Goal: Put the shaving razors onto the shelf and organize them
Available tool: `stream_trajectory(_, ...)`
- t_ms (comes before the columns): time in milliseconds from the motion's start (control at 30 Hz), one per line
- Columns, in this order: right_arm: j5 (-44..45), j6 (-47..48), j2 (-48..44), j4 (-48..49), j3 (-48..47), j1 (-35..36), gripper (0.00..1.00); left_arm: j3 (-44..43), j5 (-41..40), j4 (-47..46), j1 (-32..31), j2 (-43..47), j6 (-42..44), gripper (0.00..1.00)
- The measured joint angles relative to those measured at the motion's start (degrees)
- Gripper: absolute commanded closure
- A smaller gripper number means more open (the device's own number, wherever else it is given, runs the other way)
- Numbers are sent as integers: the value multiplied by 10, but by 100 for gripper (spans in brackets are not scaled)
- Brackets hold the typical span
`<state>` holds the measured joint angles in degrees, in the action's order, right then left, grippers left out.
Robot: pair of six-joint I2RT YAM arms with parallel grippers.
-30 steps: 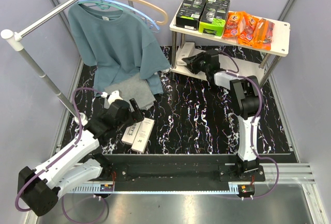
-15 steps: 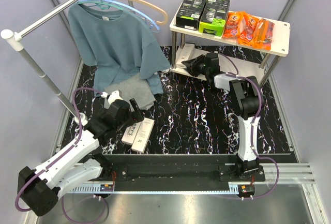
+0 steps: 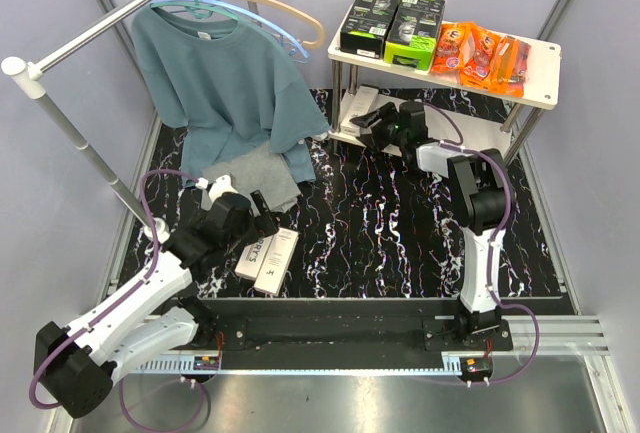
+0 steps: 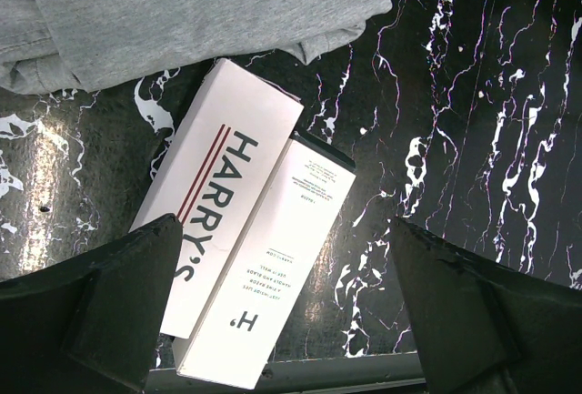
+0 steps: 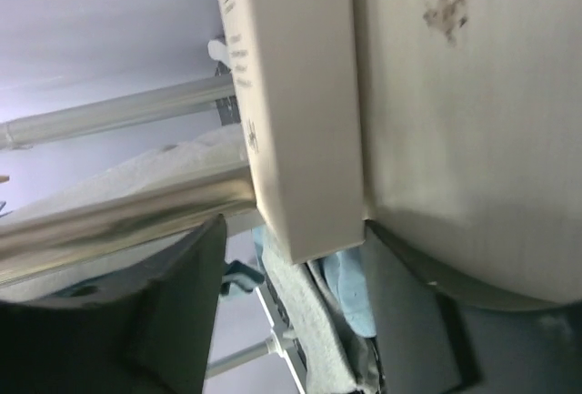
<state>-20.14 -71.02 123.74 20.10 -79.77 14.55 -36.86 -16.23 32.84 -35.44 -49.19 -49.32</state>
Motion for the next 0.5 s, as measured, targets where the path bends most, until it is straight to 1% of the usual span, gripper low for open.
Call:
stream_trajectory(33, -2, 3, -4, -3, 0, -1, 18, 0, 0, 0, 0, 0, 0, 1)
stream_trajectory(167, -6, 5, -16, -17, -1, -2, 5, 0, 2, 0, 0, 0, 0, 1)
stream_trajectory(267, -1, 13, -32, -39, 4, -2, 1, 0, 4, 0, 0, 0, 0, 1)
stream_trajectory(500, 20, 41, -73, -92, 54, -3, 0, 0, 4, 0, 0, -1, 1, 1)
